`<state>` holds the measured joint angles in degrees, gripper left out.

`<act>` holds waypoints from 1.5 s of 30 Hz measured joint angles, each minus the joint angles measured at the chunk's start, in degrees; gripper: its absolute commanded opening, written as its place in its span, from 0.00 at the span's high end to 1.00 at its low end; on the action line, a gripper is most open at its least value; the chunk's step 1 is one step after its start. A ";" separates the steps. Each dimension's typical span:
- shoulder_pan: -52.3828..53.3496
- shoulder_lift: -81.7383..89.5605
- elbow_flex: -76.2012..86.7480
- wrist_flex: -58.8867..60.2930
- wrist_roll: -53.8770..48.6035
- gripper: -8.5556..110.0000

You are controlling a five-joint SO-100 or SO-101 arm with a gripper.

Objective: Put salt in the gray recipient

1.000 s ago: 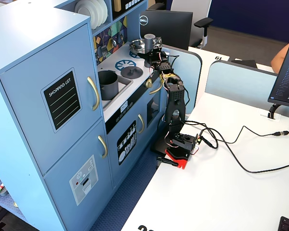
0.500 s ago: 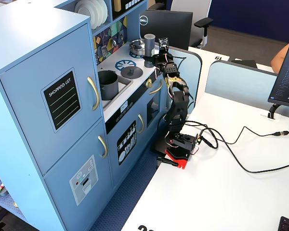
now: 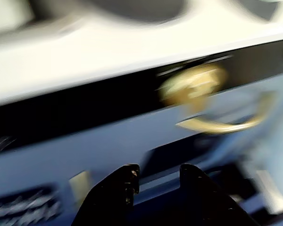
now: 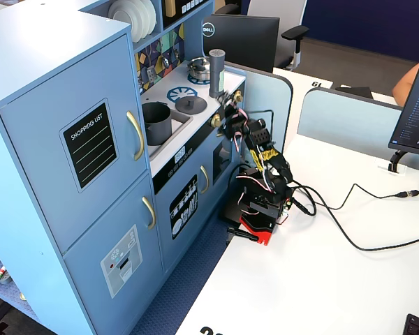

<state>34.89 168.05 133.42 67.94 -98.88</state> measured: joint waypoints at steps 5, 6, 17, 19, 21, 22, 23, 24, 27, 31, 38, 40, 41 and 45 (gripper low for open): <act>-17.93 7.65 11.60 4.22 2.90 0.93; -20.04 8.17 14.06 4.13 3.08 0.93; -27.25 8.61 41.92 -9.40 8.09 0.93; -27.42 9.23 44.30 -10.02 10.90 0.93; -27.86 9.32 44.91 -9.76 15.64 0.93; -27.86 9.58 45.00 -9.05 17.58 0.93; -27.77 9.84 45.09 -8.00 18.98 0.93; -27.51 10.55 45.09 -6.68 19.86 0.93; -26.19 13.36 45.09 -1.14 20.21 0.93; -24.87 15.64 45.09 5.54 15.38 0.93; -24.52 15.73 45.09 7.82 11.95 0.91; -24.52 15.73 45.09 7.82 11.69 0.90; -24.70 15.73 45.09 7.82 11.69 0.90; -26.98 15.73 45.09 7.82 11.69 0.89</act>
<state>7.91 183.78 178.51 75.76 -87.19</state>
